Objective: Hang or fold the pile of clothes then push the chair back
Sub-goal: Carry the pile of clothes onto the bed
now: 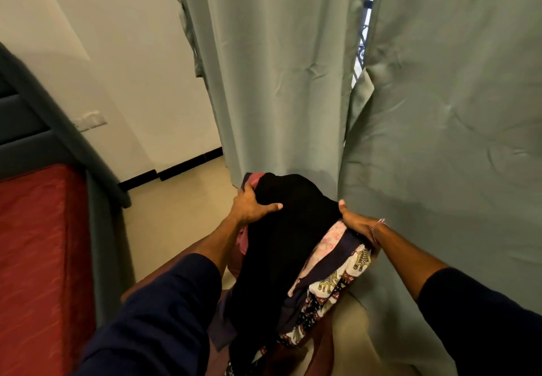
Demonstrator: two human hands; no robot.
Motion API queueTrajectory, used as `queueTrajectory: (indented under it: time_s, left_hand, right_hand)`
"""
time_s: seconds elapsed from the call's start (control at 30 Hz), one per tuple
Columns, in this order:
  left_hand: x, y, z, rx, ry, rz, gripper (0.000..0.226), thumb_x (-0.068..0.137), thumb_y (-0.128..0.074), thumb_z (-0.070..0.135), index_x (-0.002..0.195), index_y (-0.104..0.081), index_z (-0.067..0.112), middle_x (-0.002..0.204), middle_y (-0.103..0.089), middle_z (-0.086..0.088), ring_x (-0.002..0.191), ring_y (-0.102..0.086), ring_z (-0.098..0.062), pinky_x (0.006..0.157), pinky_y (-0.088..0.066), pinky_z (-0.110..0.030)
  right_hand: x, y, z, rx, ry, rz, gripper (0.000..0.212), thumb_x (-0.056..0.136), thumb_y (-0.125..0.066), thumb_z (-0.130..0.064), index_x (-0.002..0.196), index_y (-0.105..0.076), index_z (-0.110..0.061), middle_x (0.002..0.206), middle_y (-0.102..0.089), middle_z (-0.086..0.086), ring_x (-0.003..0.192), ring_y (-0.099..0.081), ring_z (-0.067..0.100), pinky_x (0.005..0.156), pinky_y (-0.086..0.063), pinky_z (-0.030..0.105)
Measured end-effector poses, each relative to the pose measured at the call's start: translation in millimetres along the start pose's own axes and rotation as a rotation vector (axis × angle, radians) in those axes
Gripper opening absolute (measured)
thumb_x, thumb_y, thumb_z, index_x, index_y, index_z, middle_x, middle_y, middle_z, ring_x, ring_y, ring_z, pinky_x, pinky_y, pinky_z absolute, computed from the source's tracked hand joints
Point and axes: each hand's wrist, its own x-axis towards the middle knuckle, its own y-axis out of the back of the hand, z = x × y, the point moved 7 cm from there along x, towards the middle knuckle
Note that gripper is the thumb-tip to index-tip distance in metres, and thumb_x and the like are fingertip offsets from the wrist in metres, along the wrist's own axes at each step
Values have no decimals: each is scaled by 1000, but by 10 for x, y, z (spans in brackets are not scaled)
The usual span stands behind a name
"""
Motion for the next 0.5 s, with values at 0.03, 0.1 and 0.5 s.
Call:
queueTrajectory:
  time_s: [0.03, 0.1, 0.5]
  left_hand:
    - [-6, -14, -14, -14, -1, -1, 143, 34, -79, 85, 151, -22, 26, 152, -38, -8, 137, -42, -33, 111, -43, -51]
    - [-57, -74, -25, -57, -3, -36, 144, 38, -87, 76, 153, -15, 26, 153, -37, -6, 139, -41, -32, 113, -40, -50]
    - [6, -384, 57, -462, 47, -211, 100, 60, -93, 43, 141, -45, 10, 136, -57, -6, 124, -57, -28, 103, -50, -43]
  right_hand:
    - [-29, -26, 139, 32, -102, -59, 119, 67, -31, -100, 136, -47, -4, 126, -60, 25, 126, -53, 46, 101, -43, 64]
    - [-20, -105, 248, 100, -132, -190, 117, 57, -45, -101, 124, -50, -5, 112, -62, 26, 114, -59, 48, 89, -48, 65]
    - [160, -127, -102, 542, 208, 99, 94, 50, -67, -89, 115, -71, -21, 112, -74, 4, 102, -70, 25, 99, -54, 44]
